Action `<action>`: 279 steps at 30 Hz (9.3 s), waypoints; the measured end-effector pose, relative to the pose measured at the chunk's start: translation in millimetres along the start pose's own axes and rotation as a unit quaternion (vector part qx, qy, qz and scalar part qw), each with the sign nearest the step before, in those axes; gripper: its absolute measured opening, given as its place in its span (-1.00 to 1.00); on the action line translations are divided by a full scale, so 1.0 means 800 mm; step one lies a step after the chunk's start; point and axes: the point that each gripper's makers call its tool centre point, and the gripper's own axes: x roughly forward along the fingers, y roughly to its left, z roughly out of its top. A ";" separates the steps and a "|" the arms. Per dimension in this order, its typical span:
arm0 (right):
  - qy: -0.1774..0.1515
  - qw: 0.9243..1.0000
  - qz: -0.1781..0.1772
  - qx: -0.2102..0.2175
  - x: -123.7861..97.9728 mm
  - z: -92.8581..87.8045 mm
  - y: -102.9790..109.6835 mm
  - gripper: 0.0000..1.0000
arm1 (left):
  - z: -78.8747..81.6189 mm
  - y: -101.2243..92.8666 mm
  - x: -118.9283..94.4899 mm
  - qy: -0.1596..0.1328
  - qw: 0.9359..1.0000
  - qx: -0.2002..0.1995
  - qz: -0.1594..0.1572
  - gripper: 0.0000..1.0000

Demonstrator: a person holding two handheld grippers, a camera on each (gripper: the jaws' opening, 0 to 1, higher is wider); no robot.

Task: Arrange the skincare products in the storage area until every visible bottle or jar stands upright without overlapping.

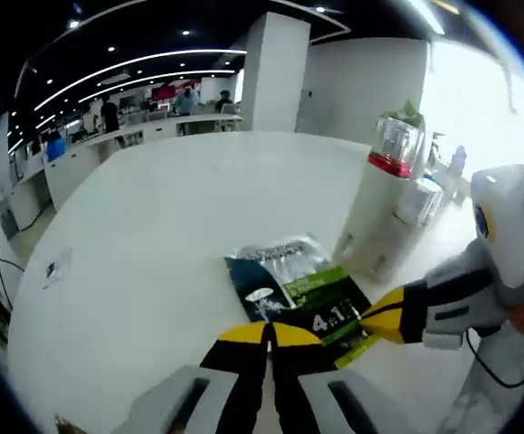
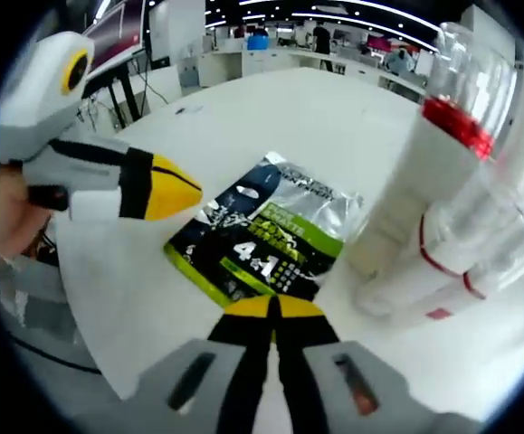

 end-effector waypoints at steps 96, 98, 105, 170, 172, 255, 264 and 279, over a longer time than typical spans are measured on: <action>-0.100 0.966 0.231 -0.064 0.221 0.335 0.192 -0.42 | 0.016 0.423 -0.018 0.038 0.987 -0.051 0.146 -0.98; -0.095 0.965 0.234 -0.066 0.224 0.331 0.195 -0.41 | 0.014 0.418 -0.022 0.046 0.989 -0.055 0.132 -0.99; -0.084 0.967 0.235 -0.053 0.236 0.323 0.193 -0.43 | 0.003 0.399 -0.031 0.052 0.991 -0.032 0.118 -1.00; -0.128 0.961 0.242 0.031 -0.016 0.240 0.109 -0.98 | 0.098 0.132 -0.112 -0.147 0.966 -0.184 -0.108 -0.97; -0.119 0.962 0.239 0.054 -0.017 0.236 0.098 -0.98 | 0.104 0.126 -0.105 -0.143 0.969 -0.174 -0.100 -0.97; -0.086 0.991 0.099 0.032 0.082 0.164 0.065 -0.94 | 0.073 0.192 -0.111 -0.081 0.991 0.040 0.103 -0.49; -0.138 0.970 0.190 0.060 0.034 0.193 0.110 -0.85 | 0.036 0.205 -0.179 -0.079 0.987 0.043 0.131 -0.53; -0.109 0.957 0.259 0.079 0.019 0.136 0.191 -0.76 | -0.128 0.226 -0.218 -0.004 0.974 -0.112 0.195 -0.54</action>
